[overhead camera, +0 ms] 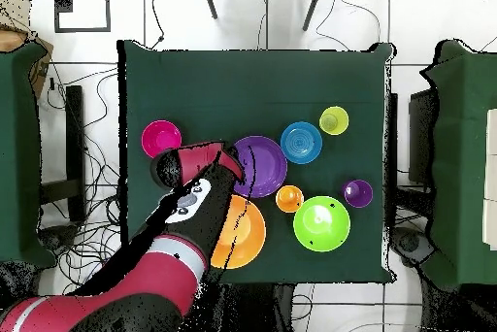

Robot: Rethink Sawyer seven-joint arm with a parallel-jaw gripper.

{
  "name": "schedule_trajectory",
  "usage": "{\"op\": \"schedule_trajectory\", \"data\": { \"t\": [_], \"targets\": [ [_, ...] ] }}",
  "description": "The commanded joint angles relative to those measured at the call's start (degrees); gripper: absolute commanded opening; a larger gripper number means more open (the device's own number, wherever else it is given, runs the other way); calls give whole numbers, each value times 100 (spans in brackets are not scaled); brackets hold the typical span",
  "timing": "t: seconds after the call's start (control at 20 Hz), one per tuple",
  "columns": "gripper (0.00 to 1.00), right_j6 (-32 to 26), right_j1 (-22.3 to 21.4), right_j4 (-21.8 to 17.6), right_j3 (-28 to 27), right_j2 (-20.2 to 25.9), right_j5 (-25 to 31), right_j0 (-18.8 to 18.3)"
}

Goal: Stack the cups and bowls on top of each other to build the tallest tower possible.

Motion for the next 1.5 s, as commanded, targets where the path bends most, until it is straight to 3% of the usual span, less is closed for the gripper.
{"op": "schedule_trajectory", "data": {
  "t": [0.05,0.2,0.3,0.7,1.05,1.5],
  "targets": [
    [100,598,13,97,-380,411,619,-68],
    [100,492,-168,380,-280,894,680,-342],
    [100,304,-367,492,-108,1276,351,-571],
    [100,331,-413,410,-14,1427,88,-654],
    [100,269,-624,512,274,1945,-186,-954],
    [100,107,-1366,435,1015,2535,-318,-1345]
  ]
}}
